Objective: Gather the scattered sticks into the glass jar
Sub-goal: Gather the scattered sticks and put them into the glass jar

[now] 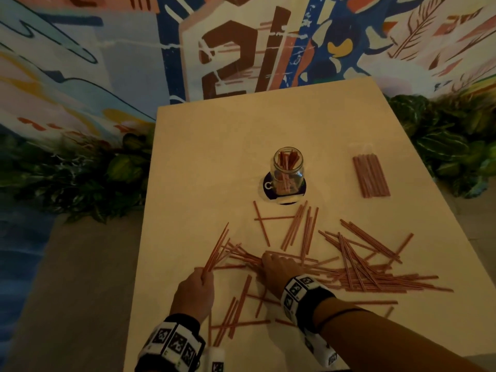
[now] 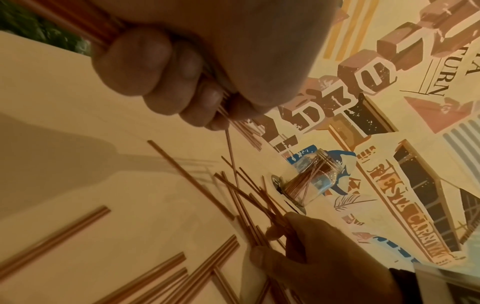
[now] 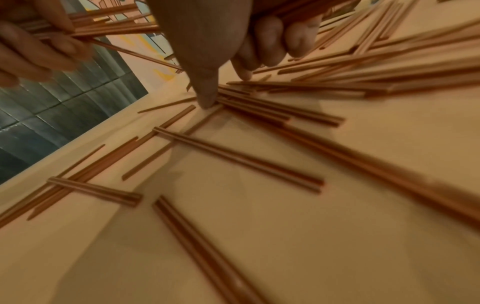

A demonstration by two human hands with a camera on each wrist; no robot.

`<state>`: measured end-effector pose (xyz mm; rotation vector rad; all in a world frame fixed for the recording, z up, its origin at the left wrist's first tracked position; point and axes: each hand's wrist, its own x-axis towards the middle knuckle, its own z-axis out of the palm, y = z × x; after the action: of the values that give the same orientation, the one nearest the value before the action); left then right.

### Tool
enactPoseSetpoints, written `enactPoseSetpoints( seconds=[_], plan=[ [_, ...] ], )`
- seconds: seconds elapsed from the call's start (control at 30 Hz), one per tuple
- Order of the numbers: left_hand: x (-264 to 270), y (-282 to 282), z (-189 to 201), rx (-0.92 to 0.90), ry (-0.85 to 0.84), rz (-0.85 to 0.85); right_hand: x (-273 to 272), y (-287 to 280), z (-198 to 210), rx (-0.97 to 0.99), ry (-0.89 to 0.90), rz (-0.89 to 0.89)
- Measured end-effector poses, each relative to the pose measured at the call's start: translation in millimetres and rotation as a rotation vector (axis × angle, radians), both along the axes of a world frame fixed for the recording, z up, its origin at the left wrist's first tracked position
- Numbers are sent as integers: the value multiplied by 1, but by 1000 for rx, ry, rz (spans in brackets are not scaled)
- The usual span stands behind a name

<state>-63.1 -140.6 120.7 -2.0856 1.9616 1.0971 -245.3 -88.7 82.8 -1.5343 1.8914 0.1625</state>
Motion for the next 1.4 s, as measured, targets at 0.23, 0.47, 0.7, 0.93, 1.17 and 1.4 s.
enactPoseSetpoints(
  seconds=[0.23, 0.47, 0.7, 0.93, 1.17, 1.4],
  plan=[
    [3, 1, 0, -3, -50, -23, -5, -7, -3, 30, 26, 55],
    [7, -3, -8, 32, -191, -169, -28, -6, 5, 99, -82, -90],
    [6, 1, -3, 52, -129, -131, -53, 0, 22, 181, -214, -173],
    [-6, 6, 6, 36, 50, 42, -80, 13, 29, 168, -255, -355],
    [-64, 9, 24, 131, 445, 151, -83, 11, 37, -88, -542, -602],
    [-114, 18, 44, 481, 657, 57, -63, -8, 69, -233, -968, -973]
  ],
)
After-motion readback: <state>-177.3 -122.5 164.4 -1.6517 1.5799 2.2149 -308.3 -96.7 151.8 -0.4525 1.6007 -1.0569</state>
